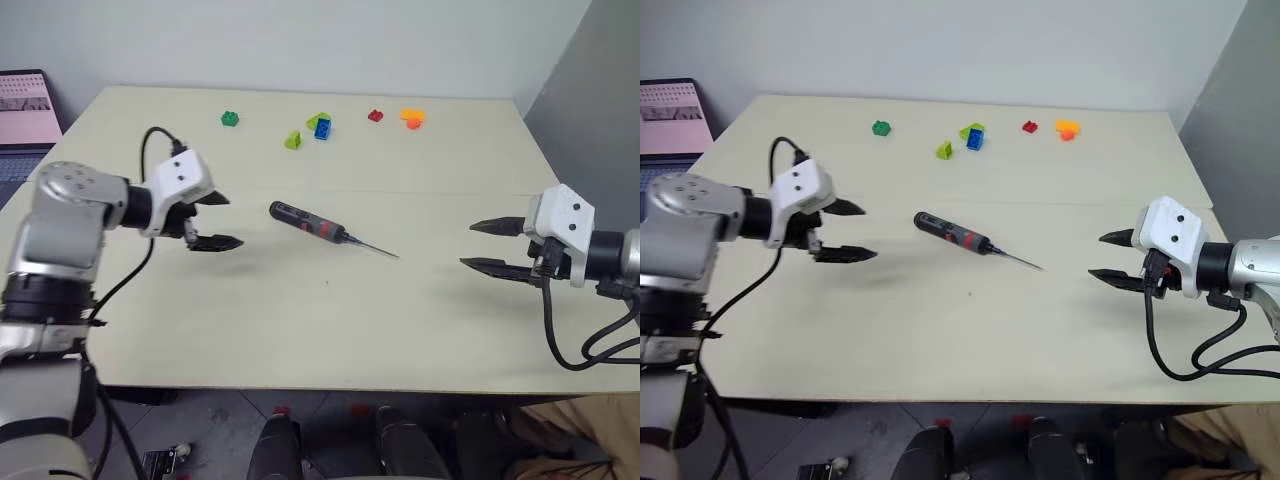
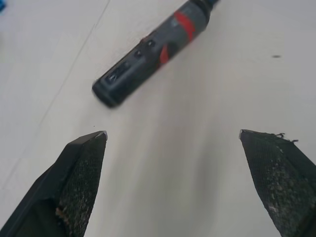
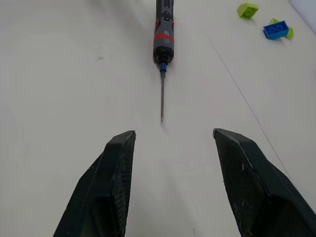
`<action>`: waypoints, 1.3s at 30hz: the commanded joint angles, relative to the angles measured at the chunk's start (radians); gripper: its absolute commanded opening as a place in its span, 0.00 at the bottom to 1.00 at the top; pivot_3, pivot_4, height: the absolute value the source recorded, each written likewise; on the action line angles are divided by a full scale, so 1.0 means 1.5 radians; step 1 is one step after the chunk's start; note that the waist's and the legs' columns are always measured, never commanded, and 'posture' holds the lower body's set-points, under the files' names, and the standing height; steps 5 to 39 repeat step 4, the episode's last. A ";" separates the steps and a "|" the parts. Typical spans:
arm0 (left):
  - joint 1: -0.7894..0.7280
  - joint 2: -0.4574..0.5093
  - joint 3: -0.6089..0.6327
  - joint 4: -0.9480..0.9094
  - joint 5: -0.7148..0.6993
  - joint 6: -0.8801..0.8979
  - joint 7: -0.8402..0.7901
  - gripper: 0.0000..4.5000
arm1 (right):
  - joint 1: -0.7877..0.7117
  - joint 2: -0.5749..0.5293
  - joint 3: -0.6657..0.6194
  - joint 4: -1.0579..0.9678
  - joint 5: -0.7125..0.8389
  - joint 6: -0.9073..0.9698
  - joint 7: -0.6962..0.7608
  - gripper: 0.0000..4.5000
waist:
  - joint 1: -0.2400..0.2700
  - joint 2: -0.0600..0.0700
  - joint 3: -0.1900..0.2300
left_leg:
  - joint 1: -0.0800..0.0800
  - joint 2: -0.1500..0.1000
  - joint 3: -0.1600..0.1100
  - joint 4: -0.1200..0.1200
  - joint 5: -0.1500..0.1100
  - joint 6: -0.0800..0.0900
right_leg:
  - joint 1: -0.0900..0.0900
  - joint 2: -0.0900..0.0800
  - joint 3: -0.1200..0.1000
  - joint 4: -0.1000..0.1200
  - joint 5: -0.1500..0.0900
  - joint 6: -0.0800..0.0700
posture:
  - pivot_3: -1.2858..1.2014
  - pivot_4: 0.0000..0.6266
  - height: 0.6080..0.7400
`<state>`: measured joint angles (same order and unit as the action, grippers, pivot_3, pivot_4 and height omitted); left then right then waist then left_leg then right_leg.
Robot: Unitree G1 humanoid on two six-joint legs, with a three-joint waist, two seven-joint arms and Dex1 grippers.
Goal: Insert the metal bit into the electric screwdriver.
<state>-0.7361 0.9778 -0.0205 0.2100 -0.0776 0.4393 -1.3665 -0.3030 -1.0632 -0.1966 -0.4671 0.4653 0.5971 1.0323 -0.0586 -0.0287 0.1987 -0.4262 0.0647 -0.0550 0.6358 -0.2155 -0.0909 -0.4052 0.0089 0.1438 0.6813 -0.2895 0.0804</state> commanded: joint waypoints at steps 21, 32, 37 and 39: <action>0.120 0.068 0.105 -0.097 -0.085 0.074 -0.001 1.00 | -0.001 -0.022 -0.012 0.039 -0.013 -0.055 0.040 0.58 | 0.000 0.000 0.000 | 0.000 0.000 0.001 0.002 0.000 0.000 | 0.001 0.000 0.001 0.000 0.000 0.001 | 0.52 0.24 1.00; 0.120 0.068 0.105 -0.097 -0.085 0.074 -0.001 1.00 | -0.001 -0.022 -0.012 0.039 -0.013 -0.055 0.040 0.58 | 0.000 0.000 0.000 | 0.000 0.000 0.001 0.002 0.000 0.000 | 0.001 0.000 0.001 0.000 0.000 0.001 | 0.52 0.24 1.00; 0.120 0.068 0.105 -0.097 -0.085 0.074 -0.001 1.00 | -0.001 -0.022 -0.012 0.039 -0.013 -0.055 0.040 0.58 | 0.000 0.000 0.000 | 0.000 0.000 0.001 0.002 0.000 0.000 | 0.001 0.000 0.001 0.000 0.000 0.001 | 0.52 0.24 1.00; 0.120 0.068 0.105 -0.097 -0.085 0.074 -0.001 1.00 | -0.001 -0.022 -0.012 0.039 -0.013 -0.055 0.040 0.58 | 0.000 0.000 0.000 | 0.000 0.000 0.001 0.002 0.000 0.000 | 0.001 0.000 0.001 0.000 0.000 0.001 | 0.52 0.24 1.00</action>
